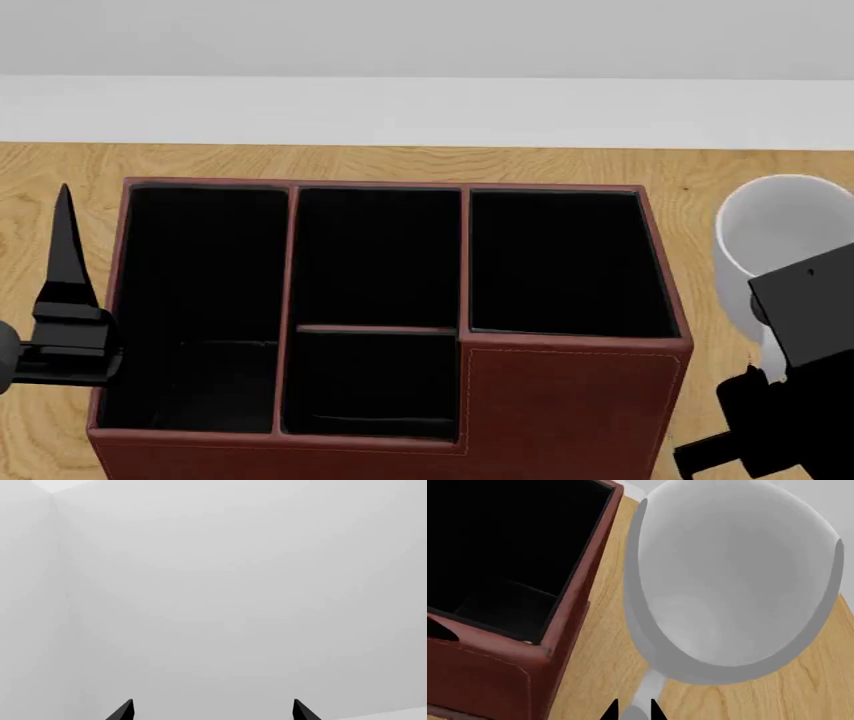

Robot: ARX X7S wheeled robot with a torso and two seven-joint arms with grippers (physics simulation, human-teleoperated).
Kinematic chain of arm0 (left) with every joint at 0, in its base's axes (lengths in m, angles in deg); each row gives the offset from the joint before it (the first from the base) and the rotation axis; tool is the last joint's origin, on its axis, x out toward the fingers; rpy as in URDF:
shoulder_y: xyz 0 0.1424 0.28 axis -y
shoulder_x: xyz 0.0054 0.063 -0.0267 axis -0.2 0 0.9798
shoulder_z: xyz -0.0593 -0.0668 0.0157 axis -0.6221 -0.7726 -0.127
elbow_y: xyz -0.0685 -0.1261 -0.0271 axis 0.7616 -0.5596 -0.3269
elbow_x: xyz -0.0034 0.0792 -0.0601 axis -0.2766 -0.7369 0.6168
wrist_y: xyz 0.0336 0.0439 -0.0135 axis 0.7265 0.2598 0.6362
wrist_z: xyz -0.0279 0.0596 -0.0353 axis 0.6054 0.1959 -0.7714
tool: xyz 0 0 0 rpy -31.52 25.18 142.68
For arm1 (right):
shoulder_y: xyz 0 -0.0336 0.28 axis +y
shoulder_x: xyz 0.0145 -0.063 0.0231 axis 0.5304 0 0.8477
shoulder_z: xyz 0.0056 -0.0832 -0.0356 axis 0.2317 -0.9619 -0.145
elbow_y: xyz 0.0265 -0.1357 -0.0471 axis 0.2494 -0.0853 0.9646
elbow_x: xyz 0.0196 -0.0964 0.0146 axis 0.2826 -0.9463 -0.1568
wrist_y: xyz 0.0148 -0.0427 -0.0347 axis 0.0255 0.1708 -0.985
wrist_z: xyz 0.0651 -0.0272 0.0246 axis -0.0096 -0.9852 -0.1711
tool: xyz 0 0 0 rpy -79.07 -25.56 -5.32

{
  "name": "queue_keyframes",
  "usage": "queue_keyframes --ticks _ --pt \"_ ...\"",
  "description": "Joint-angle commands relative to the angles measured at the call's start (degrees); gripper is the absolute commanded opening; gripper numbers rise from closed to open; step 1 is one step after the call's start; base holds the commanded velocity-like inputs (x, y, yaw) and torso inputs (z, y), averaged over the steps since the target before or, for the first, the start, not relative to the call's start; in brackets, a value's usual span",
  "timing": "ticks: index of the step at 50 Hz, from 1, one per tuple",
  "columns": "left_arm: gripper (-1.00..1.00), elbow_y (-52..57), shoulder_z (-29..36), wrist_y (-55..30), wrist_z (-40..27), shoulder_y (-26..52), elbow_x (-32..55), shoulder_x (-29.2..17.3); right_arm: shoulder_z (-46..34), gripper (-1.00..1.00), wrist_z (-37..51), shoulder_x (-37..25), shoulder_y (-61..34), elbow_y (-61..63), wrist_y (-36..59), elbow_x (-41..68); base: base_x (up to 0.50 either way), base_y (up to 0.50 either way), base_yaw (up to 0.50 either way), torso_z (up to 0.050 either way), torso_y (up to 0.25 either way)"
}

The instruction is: Pick up the white mug and place it to the right of the caddy.

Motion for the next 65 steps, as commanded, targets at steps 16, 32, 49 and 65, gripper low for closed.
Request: queue_keyframes --ticks 16,32,49,65 --pt "1.00 0.2 0.4 -0.3 -0.3 0.6 0.3 -0.2 -2.5 -1.00 -3.1 0.8 1.2 -2.8 -1.1 -4.8 0.00 0.00 0.00 0.000 0.001" --pt "1.00 0.7 1.0 -1.1 -0.7 0.9 0.4 -0.4 -4.3 -1.00 -4.4 2.2 1.4 -5.9 -1.7 -7.0 0.00 0.00 0.00 0.000 0.001" --pt "1.00 0.7 0.9 -0.8 -1.0 0.7 0.6 -0.6 -5.8 -1.00 -6.0 3.7 1.5 -9.4 -2.4 -8.8 0.00 0.00 0.00 0.000 0.000" --pt "1.00 0.3 0.9 -0.1 -1.2 0.4 0.5 -0.8 -7.7 -1.00 -7.8 5.7 1.3 -13.6 -3.4 -11.0 0.00 0.00 0.00 0.001 0.001"
